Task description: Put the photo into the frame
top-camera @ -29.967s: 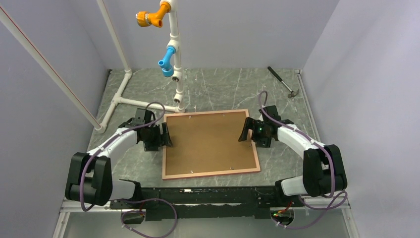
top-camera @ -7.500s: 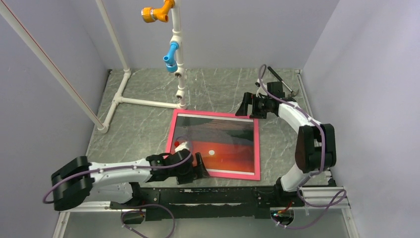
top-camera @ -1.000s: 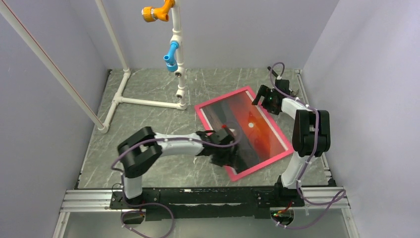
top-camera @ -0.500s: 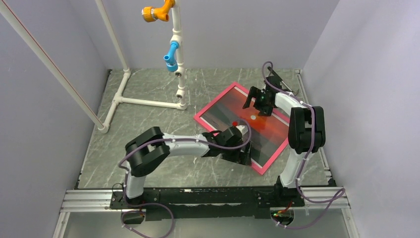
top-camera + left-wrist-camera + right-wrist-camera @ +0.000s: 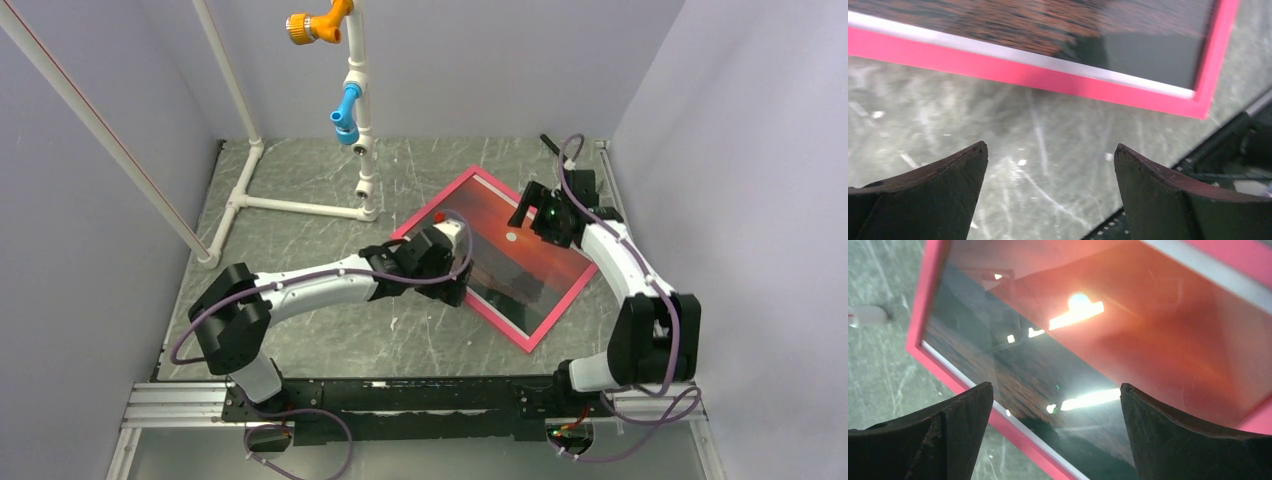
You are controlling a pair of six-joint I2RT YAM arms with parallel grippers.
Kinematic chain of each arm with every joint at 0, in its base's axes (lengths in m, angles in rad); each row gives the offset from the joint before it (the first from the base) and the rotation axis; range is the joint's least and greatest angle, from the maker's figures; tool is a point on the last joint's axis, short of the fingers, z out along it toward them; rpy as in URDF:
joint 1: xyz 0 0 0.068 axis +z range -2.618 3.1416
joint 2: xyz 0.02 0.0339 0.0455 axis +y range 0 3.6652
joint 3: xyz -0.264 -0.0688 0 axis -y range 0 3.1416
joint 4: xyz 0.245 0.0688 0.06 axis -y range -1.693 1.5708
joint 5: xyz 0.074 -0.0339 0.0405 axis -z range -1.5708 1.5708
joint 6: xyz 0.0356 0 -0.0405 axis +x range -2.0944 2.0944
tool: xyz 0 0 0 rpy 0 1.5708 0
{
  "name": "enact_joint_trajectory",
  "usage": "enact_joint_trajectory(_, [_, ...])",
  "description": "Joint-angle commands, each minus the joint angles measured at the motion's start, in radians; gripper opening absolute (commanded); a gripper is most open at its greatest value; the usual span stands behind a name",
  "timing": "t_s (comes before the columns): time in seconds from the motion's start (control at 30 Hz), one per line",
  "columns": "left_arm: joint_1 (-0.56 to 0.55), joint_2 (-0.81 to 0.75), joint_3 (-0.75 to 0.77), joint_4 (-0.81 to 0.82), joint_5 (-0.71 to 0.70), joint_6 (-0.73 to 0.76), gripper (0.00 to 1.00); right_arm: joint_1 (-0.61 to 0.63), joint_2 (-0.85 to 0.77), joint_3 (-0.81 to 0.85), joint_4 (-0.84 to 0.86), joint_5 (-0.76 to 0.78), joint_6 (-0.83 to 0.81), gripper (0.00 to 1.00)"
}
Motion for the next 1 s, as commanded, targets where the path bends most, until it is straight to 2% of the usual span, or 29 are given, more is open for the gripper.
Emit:
enact_joint_trajectory(0.0, [0.083,-0.008,0.035,-0.032,-0.102,0.165,0.99,-0.032,-0.137,-0.157,-0.046,0.033,0.038,1.00])
enact_joint_trajectory(0.3, [0.220,0.218,0.310,-0.125,-0.199,0.332,0.99,-0.078,-0.475,-0.398,-0.139,0.107,0.154,1.00])
enact_joint_trajectory(0.57, [0.325,0.411,0.516,-0.189,-0.215,0.374,0.99,-0.091,-0.498,-0.455,-0.257,0.280,0.302,1.00])
enact_joint_trajectory(0.77, [0.377,0.583,0.709,-0.306,-0.164,0.398,0.99,-0.091,-0.577,-0.485,-0.300,0.407,0.403,0.97])
enact_joint_trajectory(0.87, [0.392,0.625,0.758,-0.334,-0.116,0.409,0.99,-0.092,-0.596,-0.498,-0.306,0.466,0.443,0.95])
enact_joint_trajectory(0.97, [0.411,0.644,0.761,-0.330,-0.057,0.401,0.99,-0.098,-0.563,-0.525,-0.269,0.460,0.452,0.94])
